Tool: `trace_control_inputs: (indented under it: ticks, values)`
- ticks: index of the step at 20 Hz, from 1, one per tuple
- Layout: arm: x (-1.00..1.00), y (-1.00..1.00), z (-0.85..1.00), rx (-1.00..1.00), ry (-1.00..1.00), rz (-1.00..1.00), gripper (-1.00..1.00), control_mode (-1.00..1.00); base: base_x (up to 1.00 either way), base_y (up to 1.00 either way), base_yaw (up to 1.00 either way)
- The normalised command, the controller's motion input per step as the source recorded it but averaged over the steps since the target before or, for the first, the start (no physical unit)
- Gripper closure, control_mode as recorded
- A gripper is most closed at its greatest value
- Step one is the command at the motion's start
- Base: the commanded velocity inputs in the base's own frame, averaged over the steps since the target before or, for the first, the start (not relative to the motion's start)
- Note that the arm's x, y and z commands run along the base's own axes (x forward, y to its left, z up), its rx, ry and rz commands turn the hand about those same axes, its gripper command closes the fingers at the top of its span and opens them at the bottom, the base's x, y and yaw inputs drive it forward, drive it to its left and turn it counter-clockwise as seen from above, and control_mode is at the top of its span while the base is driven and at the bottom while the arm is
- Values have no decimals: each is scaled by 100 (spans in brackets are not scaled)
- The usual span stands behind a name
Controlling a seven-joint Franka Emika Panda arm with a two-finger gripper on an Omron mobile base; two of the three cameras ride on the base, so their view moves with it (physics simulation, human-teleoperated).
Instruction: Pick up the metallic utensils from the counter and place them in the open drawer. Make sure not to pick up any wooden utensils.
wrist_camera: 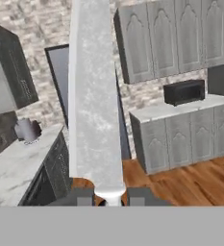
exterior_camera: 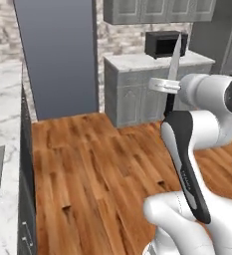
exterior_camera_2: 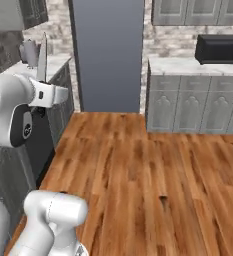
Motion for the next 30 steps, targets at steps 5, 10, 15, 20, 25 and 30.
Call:
trace_control_inputs:
  ticks: [5, 10, 15, 20, 25, 30]
  values:
    - [0, 0, 0, 0, 0, 0, 100, 100, 48, 16, -81]
    - [0, 0, 0, 0, 0, 0, 100, 100, 18, 0, -85]
    - [0, 0, 0, 0, 0, 0, 100, 100, 19, -2, -79]
    - [0, 0, 0, 0, 0, 0, 100, 100, 2, -43, -48]
    - [0, 0, 0, 0, 0, 0, 100, 100, 0, -90, -35]
    - [0, 0, 0, 0, 0, 0, 100, 100, 0, -97, -38]
